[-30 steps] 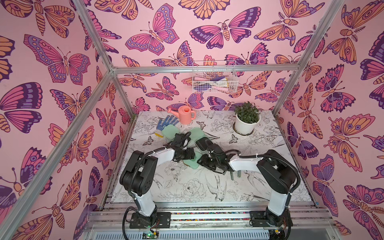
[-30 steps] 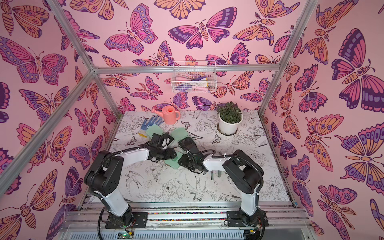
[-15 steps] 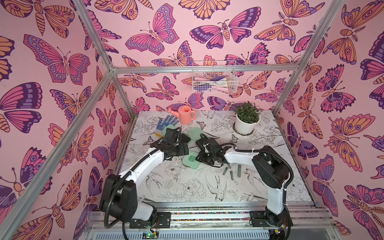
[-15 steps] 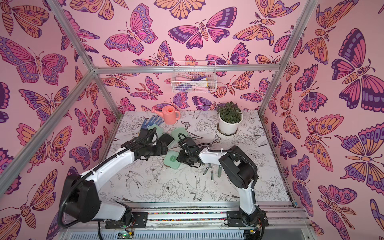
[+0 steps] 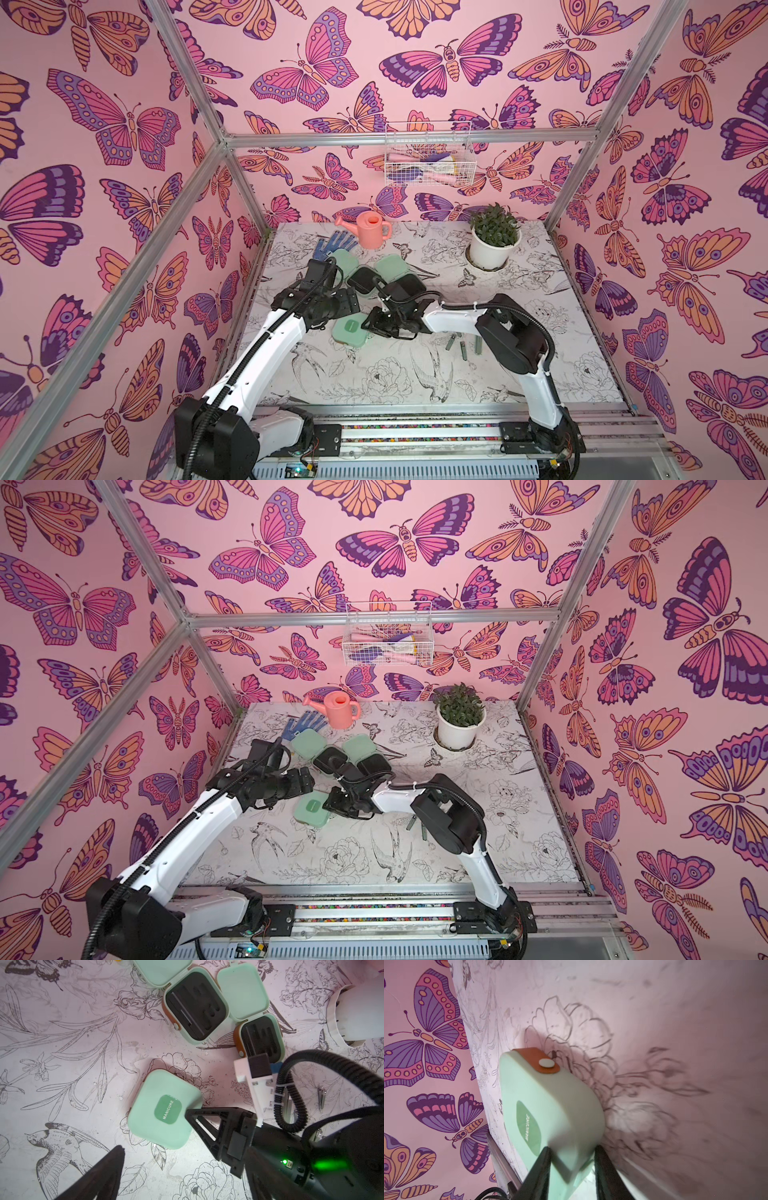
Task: Organize nail clipper sets
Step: Move the storage box to the center of the board.
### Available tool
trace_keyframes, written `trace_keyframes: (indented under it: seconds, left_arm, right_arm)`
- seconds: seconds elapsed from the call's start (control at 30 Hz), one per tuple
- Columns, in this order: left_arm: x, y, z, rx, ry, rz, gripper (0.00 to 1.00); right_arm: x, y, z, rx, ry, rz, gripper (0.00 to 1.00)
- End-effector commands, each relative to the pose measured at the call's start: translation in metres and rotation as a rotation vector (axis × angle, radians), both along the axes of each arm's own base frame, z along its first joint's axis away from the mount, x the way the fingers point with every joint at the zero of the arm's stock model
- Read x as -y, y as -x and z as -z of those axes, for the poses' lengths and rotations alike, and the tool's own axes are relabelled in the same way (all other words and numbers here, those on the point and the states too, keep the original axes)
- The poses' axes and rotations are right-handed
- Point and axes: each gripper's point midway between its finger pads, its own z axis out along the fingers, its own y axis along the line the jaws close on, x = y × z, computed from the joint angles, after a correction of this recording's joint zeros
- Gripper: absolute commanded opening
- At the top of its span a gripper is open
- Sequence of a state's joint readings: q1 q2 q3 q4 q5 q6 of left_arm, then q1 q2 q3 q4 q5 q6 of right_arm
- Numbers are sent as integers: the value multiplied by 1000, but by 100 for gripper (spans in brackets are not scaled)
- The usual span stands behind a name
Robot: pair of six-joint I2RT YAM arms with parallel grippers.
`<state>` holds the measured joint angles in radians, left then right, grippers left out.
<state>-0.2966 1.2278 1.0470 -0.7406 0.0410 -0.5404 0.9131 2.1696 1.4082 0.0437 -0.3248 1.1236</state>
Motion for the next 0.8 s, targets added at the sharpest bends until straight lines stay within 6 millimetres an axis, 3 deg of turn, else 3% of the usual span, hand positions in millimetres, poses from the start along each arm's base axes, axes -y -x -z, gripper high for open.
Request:
trace_keyframes:
  seconds: [0.0,0.1,0.17,0.27,0.43,0.47,0.57,0.6,0.77]
  left_arm:
    - [-1,4,9,-65,12,-28,91]
    - [3,1,7,-53,30,-13,88]
    - [7,-7,17,-81,25,-6,85]
    - [11,-24,21,-85,21,-11,80]
    - [30,-68,42,-181,62,-68,60]
    - [32,-76,49,-205,64,-89,55]
    - [31,-96,76,-293,26,-171,27]
    - [30,-100,87,-323,12,-198,22]
    - [20,-114,109,-349,-37,-325,22]
  right_arm:
    - [-13,9,23,-99,30,10,35]
    - [-17,3,13,-79,26,-4,36]
    - [-5,-6,-2,-33,45,-9,39]
    - [33,-19,-32,61,92,-9,44]
    - [131,-24,-75,194,236,17,44]
    - [144,-22,-79,206,256,23,43]
    - [192,-15,-91,234,301,50,40]
    - [205,-11,-97,245,299,59,39]
    - [249,0,-101,264,294,95,39]
